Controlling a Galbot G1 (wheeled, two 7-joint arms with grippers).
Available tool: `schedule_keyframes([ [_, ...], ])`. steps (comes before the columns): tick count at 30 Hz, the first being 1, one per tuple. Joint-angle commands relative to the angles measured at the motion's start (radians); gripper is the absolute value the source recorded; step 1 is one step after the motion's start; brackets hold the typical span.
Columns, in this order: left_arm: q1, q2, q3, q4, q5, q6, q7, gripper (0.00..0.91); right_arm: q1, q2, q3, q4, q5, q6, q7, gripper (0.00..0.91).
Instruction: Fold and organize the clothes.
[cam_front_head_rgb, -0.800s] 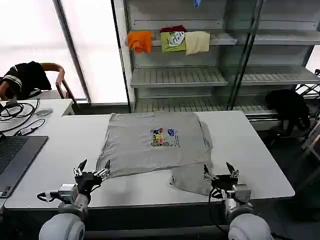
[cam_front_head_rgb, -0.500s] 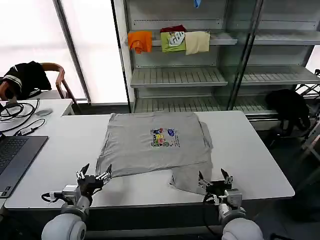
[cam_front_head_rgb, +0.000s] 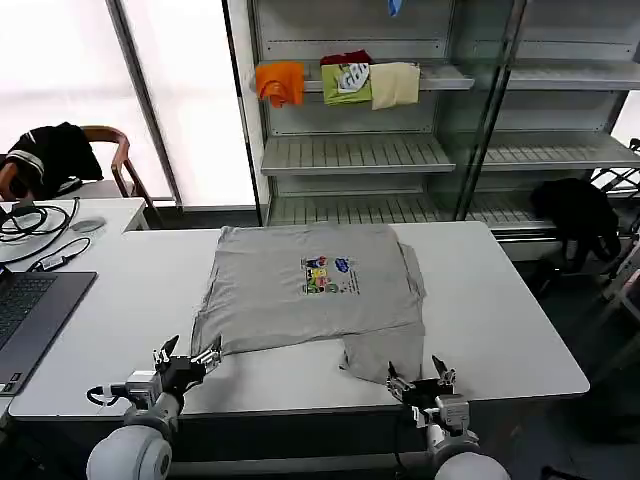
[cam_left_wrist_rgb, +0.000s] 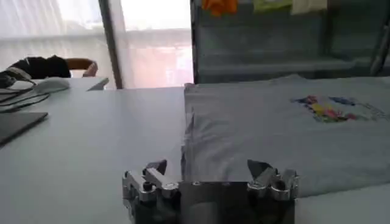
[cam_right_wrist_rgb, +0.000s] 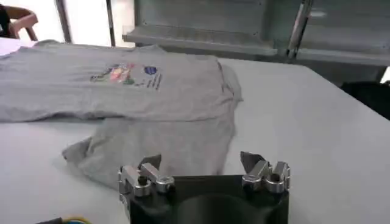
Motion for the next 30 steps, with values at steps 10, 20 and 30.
schedule_keyframes([
  [10,0.003,0.005,0.000,0.050,-0.016,0.001,0.009,0.907,-0.013,0.010,-0.002,-0.012,-0.001,-0.001,0.006,0.907],
  [20,0.003,0.008,0.005,0.071,-0.018,0.001,0.025,0.020,-0.026,0.010,-0.003,-0.018,-0.004,-0.001,-0.005,0.000],
  [30,0.019,0.008,0.013,0.056,-0.021,0.002,0.029,0.020,-0.019,0.019,-0.007,-0.036,0.004,0.021,-0.007,0.000],
])
